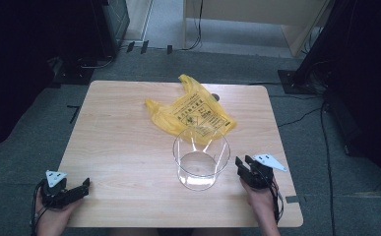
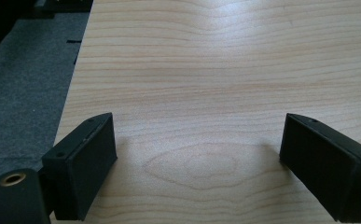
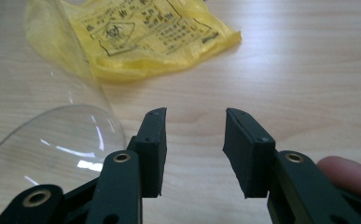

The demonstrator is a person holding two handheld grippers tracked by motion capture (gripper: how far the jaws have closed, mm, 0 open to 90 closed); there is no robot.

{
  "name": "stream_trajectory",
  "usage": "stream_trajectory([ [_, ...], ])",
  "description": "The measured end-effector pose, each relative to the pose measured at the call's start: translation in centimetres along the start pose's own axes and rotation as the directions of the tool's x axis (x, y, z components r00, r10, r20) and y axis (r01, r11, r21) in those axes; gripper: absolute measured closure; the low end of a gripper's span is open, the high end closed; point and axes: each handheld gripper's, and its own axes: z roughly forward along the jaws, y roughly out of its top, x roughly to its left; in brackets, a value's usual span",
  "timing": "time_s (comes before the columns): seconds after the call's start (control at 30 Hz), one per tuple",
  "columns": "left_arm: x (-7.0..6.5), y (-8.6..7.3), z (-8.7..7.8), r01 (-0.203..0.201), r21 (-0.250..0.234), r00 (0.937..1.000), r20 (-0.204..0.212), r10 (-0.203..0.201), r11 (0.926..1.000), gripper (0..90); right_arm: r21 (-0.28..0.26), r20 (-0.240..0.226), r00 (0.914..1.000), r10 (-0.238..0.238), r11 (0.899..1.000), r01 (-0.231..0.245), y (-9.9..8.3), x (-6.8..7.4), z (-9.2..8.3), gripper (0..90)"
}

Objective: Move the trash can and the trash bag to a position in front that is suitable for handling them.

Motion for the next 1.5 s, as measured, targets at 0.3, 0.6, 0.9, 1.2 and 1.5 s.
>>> stream_trajectory([
  [0.3,0.0,0.2,-0.6,0.017,-0.037,0.9999,0.002,-0.017,0.9992,13.8,-0.034,-0.081,0.9963,-0.029,0.999,0.027,1.0,1.6,1.4,60.1],
  [0.6,-1.7,1.4,-1.1,0.013,-0.083,0.9995,0.029,-0.011,0.9965,13.8,-0.046,-0.103,0.994,-0.037,0.998,0.032,0.8,2.1,1.4,60.6],
  [0.9,-5.4,3.7,-1.3,0.017,-0.14,0.9942,0.108,-0.001,0.99,14.7,-0.055,-0.12,0.991,-0.06,0.997,0.053,0.6,2.6,1.3,62.6],
  [1.2,-9.7,5.8,-1.0,0.017,-0.179,0.9821,0.188,0.017,0.9836,15.0,-0.045,-0.171,0.9837,-0.058,0.998,0.05,0.4,3.8,1.3,62.9],
  [1.5,-14.1,8.0,0.0,-0.003,-0.211,0.9696,0.239,0.054,0.9775,26.0,-0.032,-0.239,0.9697,-0.051,0.998,0.045,0.4,5.8,1.5,63.6],
])
